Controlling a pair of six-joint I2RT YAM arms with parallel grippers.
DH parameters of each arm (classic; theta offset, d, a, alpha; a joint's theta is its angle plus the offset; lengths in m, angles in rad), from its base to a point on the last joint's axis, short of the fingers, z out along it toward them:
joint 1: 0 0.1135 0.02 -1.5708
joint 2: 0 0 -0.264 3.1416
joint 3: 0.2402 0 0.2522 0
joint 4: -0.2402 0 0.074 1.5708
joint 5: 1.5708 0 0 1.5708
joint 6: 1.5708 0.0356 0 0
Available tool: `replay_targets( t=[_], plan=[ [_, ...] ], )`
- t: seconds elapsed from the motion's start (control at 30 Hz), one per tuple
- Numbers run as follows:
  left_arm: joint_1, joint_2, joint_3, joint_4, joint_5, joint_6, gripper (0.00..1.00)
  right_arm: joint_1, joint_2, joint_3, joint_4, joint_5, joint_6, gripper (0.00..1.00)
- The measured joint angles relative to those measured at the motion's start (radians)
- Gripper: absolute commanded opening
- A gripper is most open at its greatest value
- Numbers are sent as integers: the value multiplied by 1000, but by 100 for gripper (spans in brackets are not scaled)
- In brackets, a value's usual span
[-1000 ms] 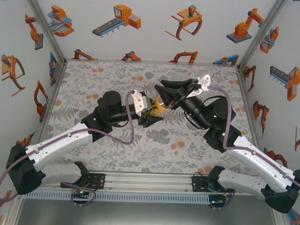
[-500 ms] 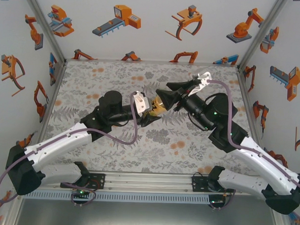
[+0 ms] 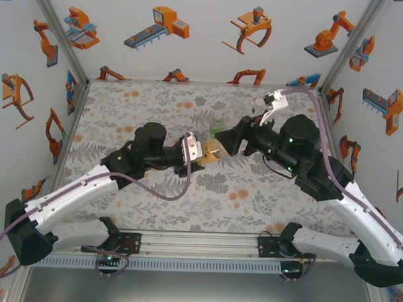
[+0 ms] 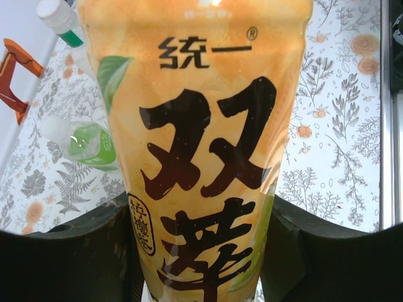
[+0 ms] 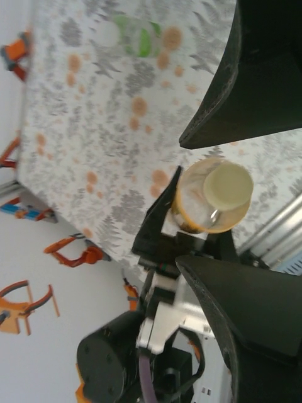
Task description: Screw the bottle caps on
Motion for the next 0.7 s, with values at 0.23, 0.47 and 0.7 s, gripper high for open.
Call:
replay_targets(
  t=[0.23, 0.47, 0.7],
  plan=[
    [0, -45, -24, -16, -1, 22, 0, -149, 32, -32, -75, -204, 190, 64],
    [0, -37, -27, -33, -29, 30, 0, -160, 50, -37, -92, -340, 249, 59],
    [0, -28, -27, -50, -61, 34, 0, -163, 67, -52, -101, -392, 266, 53]
  ],
)
